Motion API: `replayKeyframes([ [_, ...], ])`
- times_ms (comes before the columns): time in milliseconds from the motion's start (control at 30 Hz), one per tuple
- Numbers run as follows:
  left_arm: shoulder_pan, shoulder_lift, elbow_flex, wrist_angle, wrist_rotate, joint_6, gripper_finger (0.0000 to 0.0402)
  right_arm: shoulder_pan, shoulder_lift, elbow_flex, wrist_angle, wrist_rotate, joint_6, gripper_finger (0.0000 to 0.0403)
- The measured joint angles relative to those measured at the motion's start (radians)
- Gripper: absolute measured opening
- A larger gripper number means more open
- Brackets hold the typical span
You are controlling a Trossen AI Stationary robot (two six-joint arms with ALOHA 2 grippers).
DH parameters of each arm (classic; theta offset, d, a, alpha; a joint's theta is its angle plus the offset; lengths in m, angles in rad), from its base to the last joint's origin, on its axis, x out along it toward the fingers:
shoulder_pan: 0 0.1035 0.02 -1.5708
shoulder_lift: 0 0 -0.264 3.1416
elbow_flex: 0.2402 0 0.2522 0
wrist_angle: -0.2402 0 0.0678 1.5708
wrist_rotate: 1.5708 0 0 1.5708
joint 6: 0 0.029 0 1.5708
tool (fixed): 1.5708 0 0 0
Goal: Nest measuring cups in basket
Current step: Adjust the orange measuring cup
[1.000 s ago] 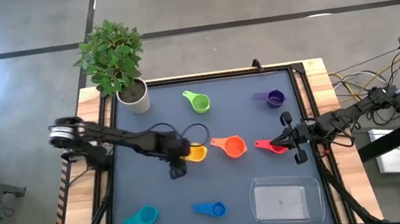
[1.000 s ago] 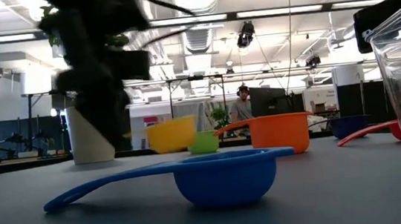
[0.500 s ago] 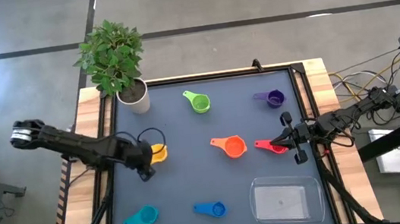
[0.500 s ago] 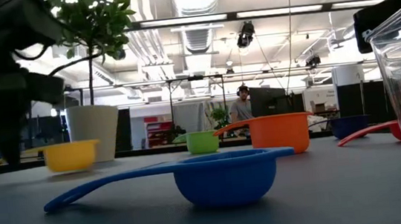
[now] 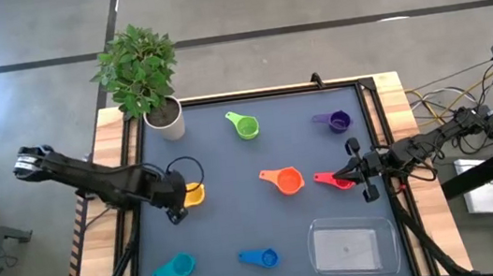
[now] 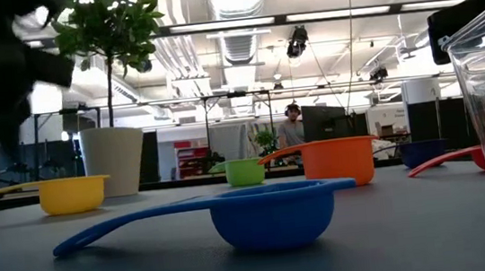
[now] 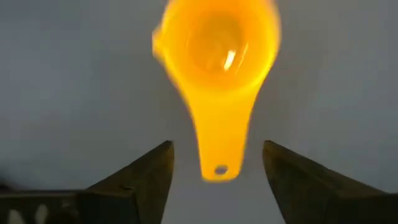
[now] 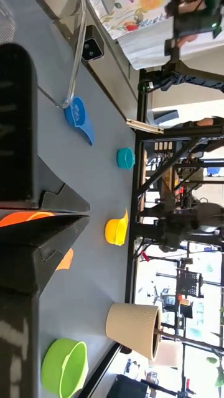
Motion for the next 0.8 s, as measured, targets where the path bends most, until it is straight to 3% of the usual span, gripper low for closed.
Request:
replayKeyframes([
  [133,0.002,0.035,0.12,0.139,-0.114,0.186,0.0243,0.0,0.0,0.0,0.0,0.0,0.0,0.0009],
  [367,0.022,0.29,0.321,0.253,-0.258,0.589,0.0229,0.0,0.0,0.0,0.0,0.0,0.0,0.0009],
  [600,0.107,0.509,0.472,0.428,-0.147,0.852,0.0222,0.0,0.0,0.0,0.0,0.0,0.0,0.0009],
  [800,0.167,0.655,0.615,0.439,-0.037,1.003,0.0222,0.0,0.0,0.0,0.0,0.0,0.0,0.0009],
])
